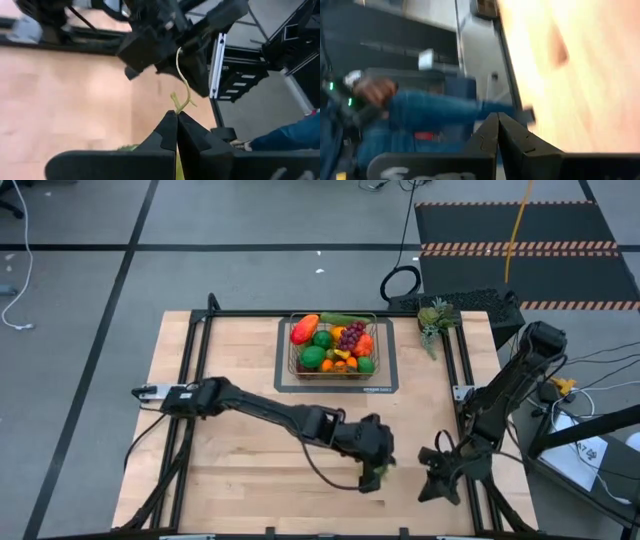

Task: Build produce basket
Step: Put the green grapes into the brown wire basket

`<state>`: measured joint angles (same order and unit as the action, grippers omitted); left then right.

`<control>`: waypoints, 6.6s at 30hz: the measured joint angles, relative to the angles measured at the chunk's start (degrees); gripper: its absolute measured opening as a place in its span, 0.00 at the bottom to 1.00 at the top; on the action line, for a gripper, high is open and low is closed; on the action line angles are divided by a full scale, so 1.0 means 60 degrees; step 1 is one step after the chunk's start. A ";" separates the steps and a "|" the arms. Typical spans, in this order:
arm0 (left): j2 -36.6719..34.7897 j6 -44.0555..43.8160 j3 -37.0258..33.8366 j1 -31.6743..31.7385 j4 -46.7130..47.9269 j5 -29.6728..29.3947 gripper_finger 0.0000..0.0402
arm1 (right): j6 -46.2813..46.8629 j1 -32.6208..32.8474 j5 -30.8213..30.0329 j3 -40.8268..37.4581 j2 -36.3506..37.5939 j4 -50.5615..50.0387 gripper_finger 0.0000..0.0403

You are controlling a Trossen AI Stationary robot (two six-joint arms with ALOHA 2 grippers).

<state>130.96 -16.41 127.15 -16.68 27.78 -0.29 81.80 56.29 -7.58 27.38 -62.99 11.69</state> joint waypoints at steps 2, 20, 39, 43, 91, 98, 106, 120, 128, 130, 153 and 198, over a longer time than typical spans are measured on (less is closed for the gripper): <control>-0.0336 0.0253 0.0000 0.0066 0.0316 -0.0050 0.00 | 0.0061 -0.0103 -0.0553 0.0000 0.0155 -0.0006 0.01; -0.3242 0.1401 -0.0007 0.0170 0.1813 -0.1763 0.00 | -0.2257 -0.0809 -0.5014 0.0000 0.0625 0.3256 0.01; -0.5665 0.1907 0.0000 0.0210 0.2130 -0.4653 0.00 | -0.7002 -0.0951 -0.5159 0.0833 0.1688 0.5484 0.00; -0.5861 0.1455 0.0000 0.0206 0.2061 -0.5251 0.00 | -0.8305 -0.0947 -0.4636 0.1548 0.2353 0.3925 0.00; -0.8000 0.4224 -0.0004 0.2633 0.0337 0.3557 0.01 | -1.4301 -0.0962 -0.9522 0.2208 0.3599 0.0770 0.00; -0.7989 0.4168 -0.0004 0.2771 0.0337 0.4047 0.01 | -1.4258 -0.1172 -0.9506 0.2203 0.3472 0.0768 0.00; -0.7978 0.4150 -0.0004 0.2767 0.0348 0.4054 0.01 | -1.4254 -0.1399 -0.9489 0.2200 0.3484 0.0790 0.00; -0.7978 0.3887 -0.0004 0.2785 0.0490 0.3379 0.01 | -1.4225 -0.1453 -0.9482 0.2200 0.3485 0.0790 0.00; -0.7978 0.3968 -0.0004 0.2785 0.0439 0.1888 0.01 | -1.3748 -0.1453 -0.9482 0.2200 0.3485 0.0789 0.00; -0.7978 0.4053 -0.0004 0.2785 0.0439 0.1259 0.01 | -1.3746 -0.1453 -0.9482 0.2200 0.3485 0.0790 0.00; -0.7362 0.4169 0.0004 0.3466 0.1619 -0.5046 0.02 | -1.3713 -0.1457 -1.0276 0.2197 0.3487 0.0713 0.00; -0.3136 -0.0505 -0.0012 0.4567 0.6428 -0.2684 0.03 | -1.3902 -0.1806 -1.0185 0.0925 0.5553 0.0723 0.00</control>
<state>112.14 -19.44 127.08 10.72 66.34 -16.40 -1.61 45.46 -68.69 32.93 -29.67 16.03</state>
